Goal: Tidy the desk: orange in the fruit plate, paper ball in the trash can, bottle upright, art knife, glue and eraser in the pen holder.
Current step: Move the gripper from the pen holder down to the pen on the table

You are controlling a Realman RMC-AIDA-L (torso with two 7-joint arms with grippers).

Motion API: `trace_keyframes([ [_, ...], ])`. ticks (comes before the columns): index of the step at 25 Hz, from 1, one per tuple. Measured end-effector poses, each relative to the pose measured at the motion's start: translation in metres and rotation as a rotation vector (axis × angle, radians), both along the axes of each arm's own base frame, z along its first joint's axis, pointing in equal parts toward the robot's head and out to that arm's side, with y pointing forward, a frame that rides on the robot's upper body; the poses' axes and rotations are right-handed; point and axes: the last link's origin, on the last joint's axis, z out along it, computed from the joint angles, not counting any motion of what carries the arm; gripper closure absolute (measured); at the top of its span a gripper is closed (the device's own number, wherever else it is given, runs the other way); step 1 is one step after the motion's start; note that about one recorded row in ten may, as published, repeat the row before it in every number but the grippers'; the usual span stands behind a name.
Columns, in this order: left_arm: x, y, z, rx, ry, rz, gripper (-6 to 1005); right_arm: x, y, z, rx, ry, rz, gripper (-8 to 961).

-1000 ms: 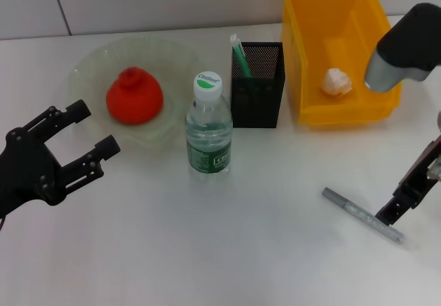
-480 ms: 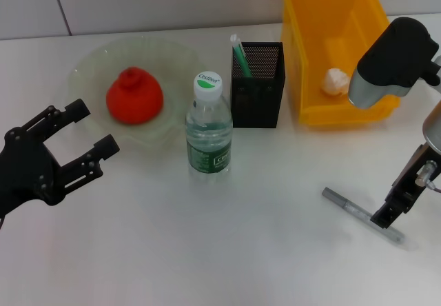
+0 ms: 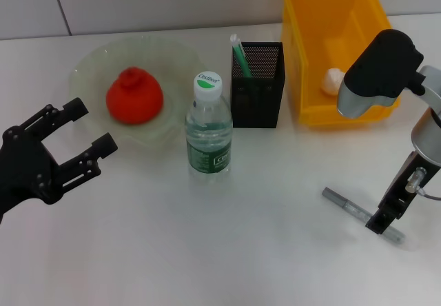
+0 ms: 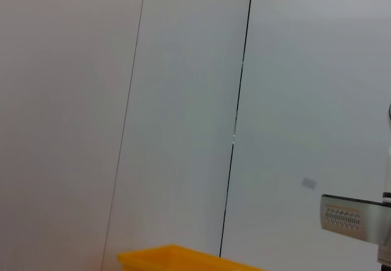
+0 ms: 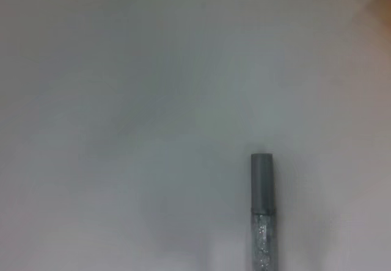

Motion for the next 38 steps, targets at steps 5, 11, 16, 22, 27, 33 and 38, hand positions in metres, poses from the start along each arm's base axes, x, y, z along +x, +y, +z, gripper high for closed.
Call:
trace_keyframes([
  [5,0.0,0.0,0.001,0.001,-0.001,0.001,215,0.001,0.0,-0.001,0.002,0.003,-0.004,222],
  [11,-0.001,0.0,0.0,0.0,-0.002,0.005,214,0.005,-0.001,-0.004,-0.001,0.007,-0.018,248],
  [16,-0.001,-0.001,0.0,0.001,-0.001,0.007,215,0.009,-0.002,-0.007,-0.007,0.009,-0.034,360],
  [22,-0.001,-0.001,0.0,0.002,-0.002,0.005,215,0.011,-0.002,-0.009,-0.007,0.012,-0.038,380],
  [27,-0.001,-0.002,0.0,0.002,-0.002,0.006,215,0.012,-0.001,-0.011,-0.003,0.012,-0.041,378],
  [33,-0.001,-0.001,0.0,0.002,-0.002,0.004,214,0.012,-0.001,-0.013,0.002,0.014,-0.046,383],
  [38,-0.001,-0.001,0.0,0.002,0.0,0.006,214,0.01,-0.002,-0.015,-0.004,0.019,-0.043,409],
])
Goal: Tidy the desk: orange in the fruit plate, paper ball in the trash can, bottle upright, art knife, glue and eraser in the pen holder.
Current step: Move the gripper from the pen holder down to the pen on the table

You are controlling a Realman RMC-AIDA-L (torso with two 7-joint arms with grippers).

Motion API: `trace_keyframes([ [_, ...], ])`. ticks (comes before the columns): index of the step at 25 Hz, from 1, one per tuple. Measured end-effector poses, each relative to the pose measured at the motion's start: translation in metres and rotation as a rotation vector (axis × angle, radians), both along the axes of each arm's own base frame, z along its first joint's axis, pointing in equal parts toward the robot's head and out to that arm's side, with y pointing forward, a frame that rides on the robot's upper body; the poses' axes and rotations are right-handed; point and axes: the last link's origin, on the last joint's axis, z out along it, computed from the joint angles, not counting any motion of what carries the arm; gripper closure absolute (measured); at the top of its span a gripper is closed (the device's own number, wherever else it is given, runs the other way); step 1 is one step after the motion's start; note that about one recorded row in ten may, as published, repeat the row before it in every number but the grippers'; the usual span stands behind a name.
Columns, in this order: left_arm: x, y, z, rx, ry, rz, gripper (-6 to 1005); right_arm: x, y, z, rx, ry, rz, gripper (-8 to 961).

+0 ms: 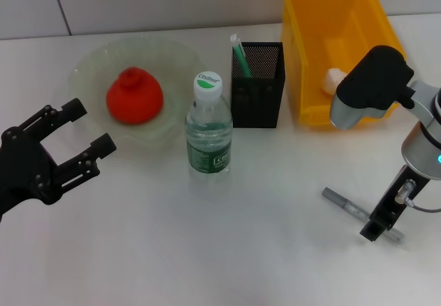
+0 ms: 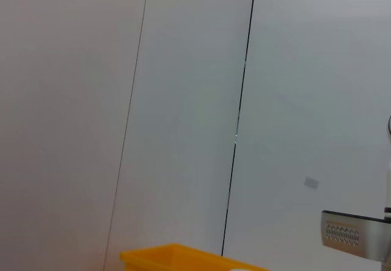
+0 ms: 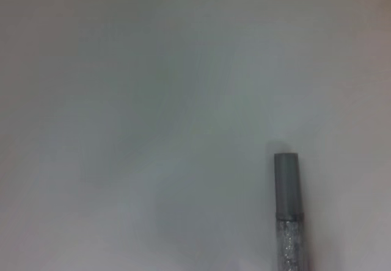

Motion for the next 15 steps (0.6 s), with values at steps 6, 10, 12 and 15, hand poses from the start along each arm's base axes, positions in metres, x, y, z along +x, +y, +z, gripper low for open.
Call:
trace_keyframes([
  [6,0.0002,0.0006,0.0001,0.001,0.0,0.0,214,-0.0009,0.0005,-0.0005,0.001,-0.001,0.003,471],
  [10,0.0003,0.0009,0.0002,0.002,0.0,0.0,214,-0.0014,0.0009,-0.0005,0.005,-0.001,0.001,519],
  [12,0.0005,0.0012,0.0004,0.003,0.001,-0.001,214,-0.0015,0.0011,-0.0005,0.01,-0.001,-0.003,528],
  [15,0.0006,0.0015,0.0004,0.003,0.002,-0.001,215,-0.0016,0.0013,-0.0005,0.012,0.0,-0.003,541],
])
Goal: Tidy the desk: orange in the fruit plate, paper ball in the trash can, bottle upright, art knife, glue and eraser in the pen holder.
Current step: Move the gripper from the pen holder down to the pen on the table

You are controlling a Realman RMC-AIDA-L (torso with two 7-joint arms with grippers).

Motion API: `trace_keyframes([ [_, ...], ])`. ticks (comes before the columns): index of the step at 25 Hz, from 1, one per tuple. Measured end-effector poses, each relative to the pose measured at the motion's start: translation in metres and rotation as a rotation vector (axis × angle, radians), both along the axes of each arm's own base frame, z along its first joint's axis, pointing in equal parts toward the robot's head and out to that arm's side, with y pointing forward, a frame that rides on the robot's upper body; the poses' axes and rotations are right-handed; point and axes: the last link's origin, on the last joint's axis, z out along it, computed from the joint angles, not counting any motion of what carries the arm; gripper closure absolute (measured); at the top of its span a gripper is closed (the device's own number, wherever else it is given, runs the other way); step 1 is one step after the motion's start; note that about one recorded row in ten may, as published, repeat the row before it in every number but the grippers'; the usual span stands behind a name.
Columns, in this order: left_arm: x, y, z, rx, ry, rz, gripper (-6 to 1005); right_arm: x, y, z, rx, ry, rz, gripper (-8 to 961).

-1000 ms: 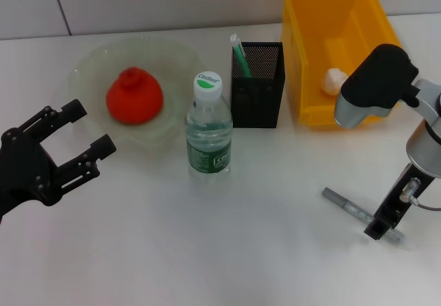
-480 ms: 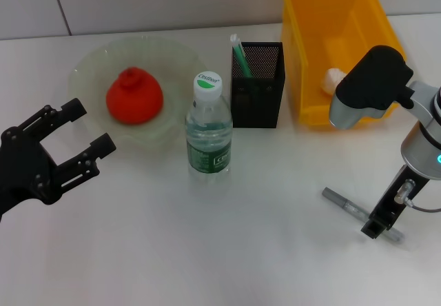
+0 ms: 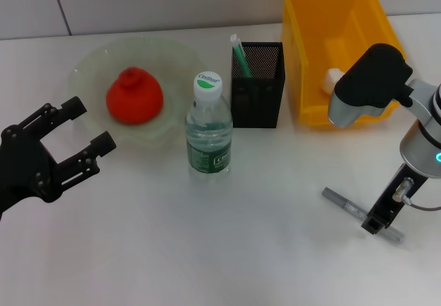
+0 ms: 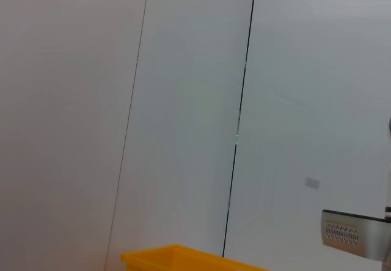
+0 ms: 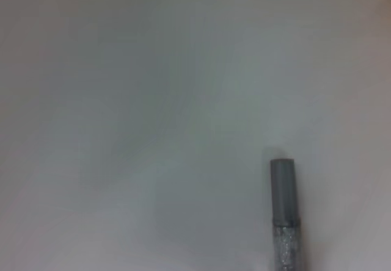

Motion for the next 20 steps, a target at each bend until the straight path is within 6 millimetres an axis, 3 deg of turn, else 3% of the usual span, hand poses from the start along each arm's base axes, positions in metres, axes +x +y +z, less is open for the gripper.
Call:
trace_keyframes([
  [4,0.0005,0.0006,0.0003,0.001,0.001,-0.002,215,-0.0002,0.0013,0.0001,0.01,0.002,0.001,559],
  [9,0.0006,0.0007,0.0005,0.002,0.002,-0.003,215,-0.0004,0.0021,0.0002,0.013,0.0,-0.001,687],
  [20,0.001,0.0007,0.0008,0.002,0.002,-0.007,214,0.0002,0.002,-0.0006,0.013,-0.002,-0.012,706],
])
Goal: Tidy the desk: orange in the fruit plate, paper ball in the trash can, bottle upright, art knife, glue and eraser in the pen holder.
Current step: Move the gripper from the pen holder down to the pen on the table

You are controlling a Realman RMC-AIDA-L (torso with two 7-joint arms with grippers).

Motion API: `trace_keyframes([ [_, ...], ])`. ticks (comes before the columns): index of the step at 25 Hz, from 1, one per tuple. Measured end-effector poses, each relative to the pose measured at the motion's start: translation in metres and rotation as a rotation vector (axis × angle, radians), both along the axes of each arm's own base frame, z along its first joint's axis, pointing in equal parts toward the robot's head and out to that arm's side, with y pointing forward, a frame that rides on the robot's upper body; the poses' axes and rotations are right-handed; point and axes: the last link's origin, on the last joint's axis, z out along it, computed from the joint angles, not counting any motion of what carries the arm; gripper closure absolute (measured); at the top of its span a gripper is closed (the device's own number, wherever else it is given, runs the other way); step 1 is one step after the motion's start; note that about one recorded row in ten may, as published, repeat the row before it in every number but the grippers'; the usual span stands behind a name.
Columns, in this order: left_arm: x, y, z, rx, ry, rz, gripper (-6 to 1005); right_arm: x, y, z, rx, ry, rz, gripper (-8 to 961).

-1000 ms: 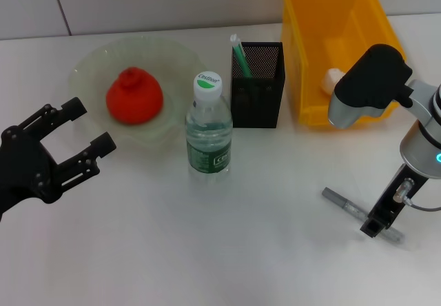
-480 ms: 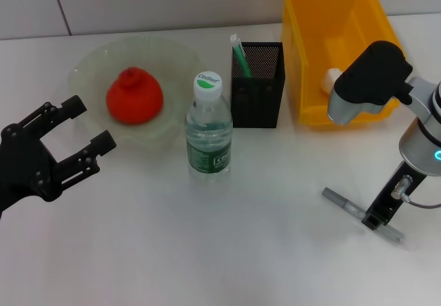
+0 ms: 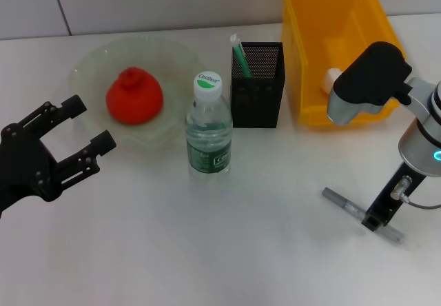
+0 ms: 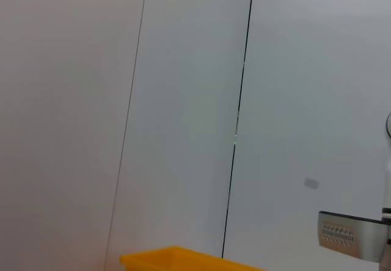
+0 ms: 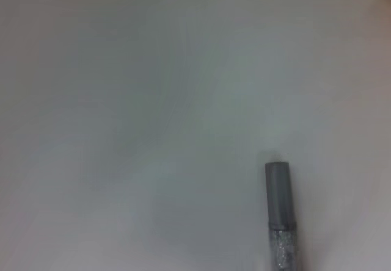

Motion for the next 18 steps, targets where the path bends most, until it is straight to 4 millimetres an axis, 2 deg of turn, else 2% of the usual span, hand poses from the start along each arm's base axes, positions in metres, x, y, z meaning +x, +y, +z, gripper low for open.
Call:
trace_keyframes([
  [18,0.0001,-0.0007,-0.001,-0.002,-0.004,-0.002,215,0.0027,-0.0005,-0.0008,0.004,-0.011,-0.02,761],
])
